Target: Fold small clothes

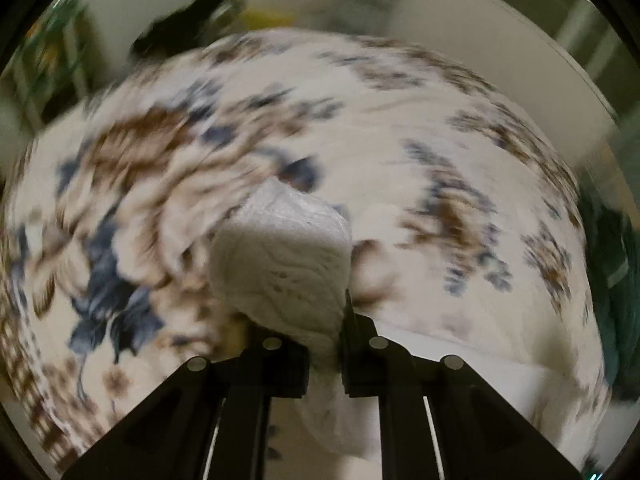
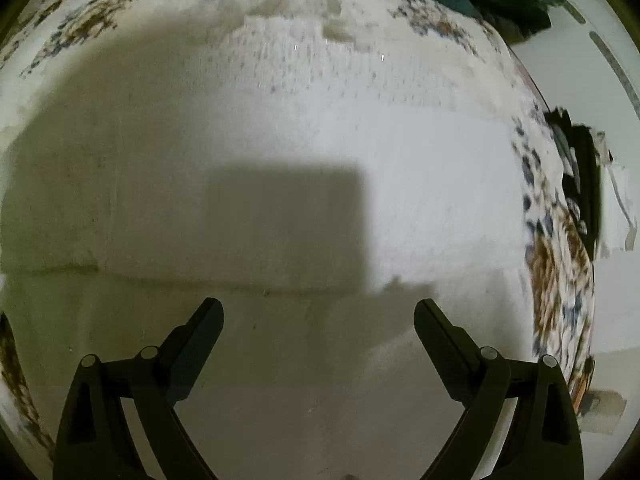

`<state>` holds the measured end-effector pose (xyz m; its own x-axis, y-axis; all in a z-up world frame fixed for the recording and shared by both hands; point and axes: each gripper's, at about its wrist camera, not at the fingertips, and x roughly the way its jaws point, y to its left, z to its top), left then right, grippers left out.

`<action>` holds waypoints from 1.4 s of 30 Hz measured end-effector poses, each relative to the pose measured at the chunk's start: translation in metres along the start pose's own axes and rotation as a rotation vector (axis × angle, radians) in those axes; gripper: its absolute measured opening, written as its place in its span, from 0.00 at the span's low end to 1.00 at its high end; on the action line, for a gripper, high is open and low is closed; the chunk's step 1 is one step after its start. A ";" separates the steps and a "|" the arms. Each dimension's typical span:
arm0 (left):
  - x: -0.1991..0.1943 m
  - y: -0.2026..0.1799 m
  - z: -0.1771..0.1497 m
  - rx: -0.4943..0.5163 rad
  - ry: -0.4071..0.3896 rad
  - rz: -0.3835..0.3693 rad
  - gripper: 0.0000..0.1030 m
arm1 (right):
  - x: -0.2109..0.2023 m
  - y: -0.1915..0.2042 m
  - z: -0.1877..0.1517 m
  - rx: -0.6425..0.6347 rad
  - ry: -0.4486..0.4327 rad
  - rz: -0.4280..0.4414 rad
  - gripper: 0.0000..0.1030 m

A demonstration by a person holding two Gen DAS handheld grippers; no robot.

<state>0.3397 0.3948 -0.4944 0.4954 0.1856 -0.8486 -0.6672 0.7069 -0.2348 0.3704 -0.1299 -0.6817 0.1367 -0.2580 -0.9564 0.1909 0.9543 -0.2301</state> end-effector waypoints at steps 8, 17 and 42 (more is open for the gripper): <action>-0.050 -0.173 -0.049 0.303 -0.016 -0.169 0.08 | -0.008 -0.062 0.034 0.119 0.025 0.185 0.95; -0.045 -0.409 -0.219 0.559 0.227 -0.465 0.08 | 0.025 -0.228 0.036 0.388 0.088 0.233 0.95; -0.019 -0.294 -0.319 0.818 0.136 0.266 0.90 | 0.066 -0.297 0.093 0.473 0.204 0.793 0.73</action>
<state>0.3489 -0.0345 -0.5608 0.2746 0.3682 -0.8882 -0.1163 0.9297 0.3494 0.4130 -0.4441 -0.6596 0.2320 0.5138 -0.8259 0.4957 0.6681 0.5549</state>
